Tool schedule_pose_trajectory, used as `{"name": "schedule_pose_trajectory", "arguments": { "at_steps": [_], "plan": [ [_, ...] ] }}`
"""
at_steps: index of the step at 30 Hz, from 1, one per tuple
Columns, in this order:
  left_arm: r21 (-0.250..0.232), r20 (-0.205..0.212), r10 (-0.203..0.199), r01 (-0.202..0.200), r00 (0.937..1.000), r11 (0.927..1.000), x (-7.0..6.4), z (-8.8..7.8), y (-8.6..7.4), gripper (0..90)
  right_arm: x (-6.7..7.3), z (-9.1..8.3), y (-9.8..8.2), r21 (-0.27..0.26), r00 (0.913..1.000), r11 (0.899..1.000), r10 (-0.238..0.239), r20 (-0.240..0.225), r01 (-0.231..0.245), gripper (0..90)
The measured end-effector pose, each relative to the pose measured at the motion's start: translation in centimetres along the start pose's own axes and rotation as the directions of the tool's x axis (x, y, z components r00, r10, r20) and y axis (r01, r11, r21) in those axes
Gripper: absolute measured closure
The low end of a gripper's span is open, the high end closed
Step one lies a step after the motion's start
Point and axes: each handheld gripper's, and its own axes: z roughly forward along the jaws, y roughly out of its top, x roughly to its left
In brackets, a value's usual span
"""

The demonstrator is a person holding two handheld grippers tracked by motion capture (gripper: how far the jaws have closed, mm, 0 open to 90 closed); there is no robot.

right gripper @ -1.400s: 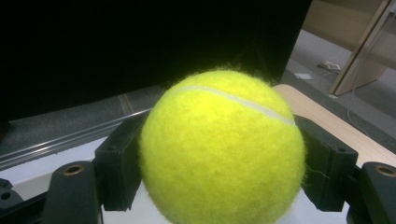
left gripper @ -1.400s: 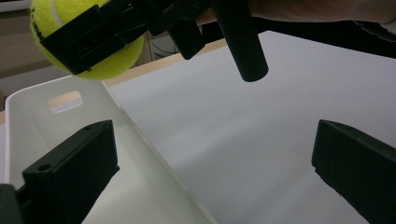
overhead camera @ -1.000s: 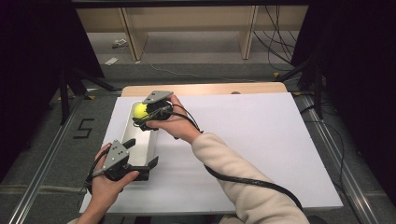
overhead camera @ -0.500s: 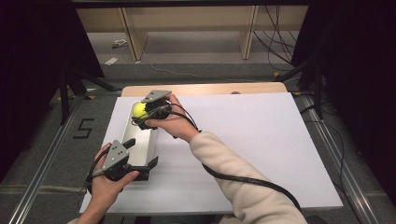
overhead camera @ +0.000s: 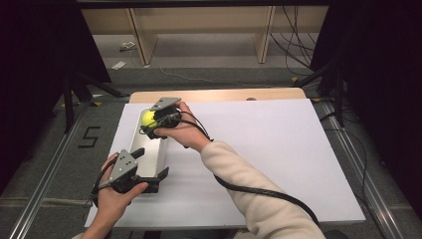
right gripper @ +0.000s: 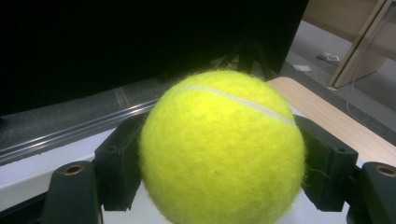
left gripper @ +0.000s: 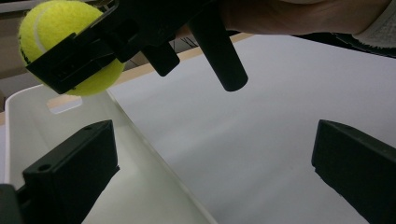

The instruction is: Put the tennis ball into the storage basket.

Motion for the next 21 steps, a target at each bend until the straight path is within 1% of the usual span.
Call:
{"name": "schedule_pose_trajectory", "arguments": {
  "at_steps": [2, 8, 10, 16, 21],
  "plan": [
    [0.0, 0.0, 0.0, 0.0, 1.0, 1.0, -0.01, -0.01, 0.0, 0.0, -0.03, 0.1, -0.04, 0.002, 0.9999, 1.0, 0.01, 0.0, -0.01, 26.8],
    [0.0, 0.001, 0.001, -0.001, 1.0, 1.0, 0.04, -0.03, 0.01, 0.0, -0.01, 0.28, -0.15, 0.014, 0.9999, 1.0, 0.014, -0.003, -0.014, 26.8],
    [0.0, 0.001, 0.0, 0.0, 1.0, 1.0, 0.01, -0.03, 0.01, 0.0, -0.03, 0.4, -0.15, 0.005, 1.0, 1.0, 0.006, -0.001, -0.006, 26.8],
    [0.0, 0.0, 0.0, 0.0, 1.0, 1.0, 0.01, -0.03, 0.01, 0.0, 0.04, 0.55, -0.02, 0.007, 0.9999, 1.0, 0.012, -0.004, -0.012, 26.8],
    [0.0, 0.0, 0.001, -0.001, 1.0, 1.0, 0.03, -0.03, 0.01, 0.0, 0.04, 0.75, 0.09, 0.008, 1.0, 1.0, 0.006, -0.004, -0.006, 26.8]
  ]
}}
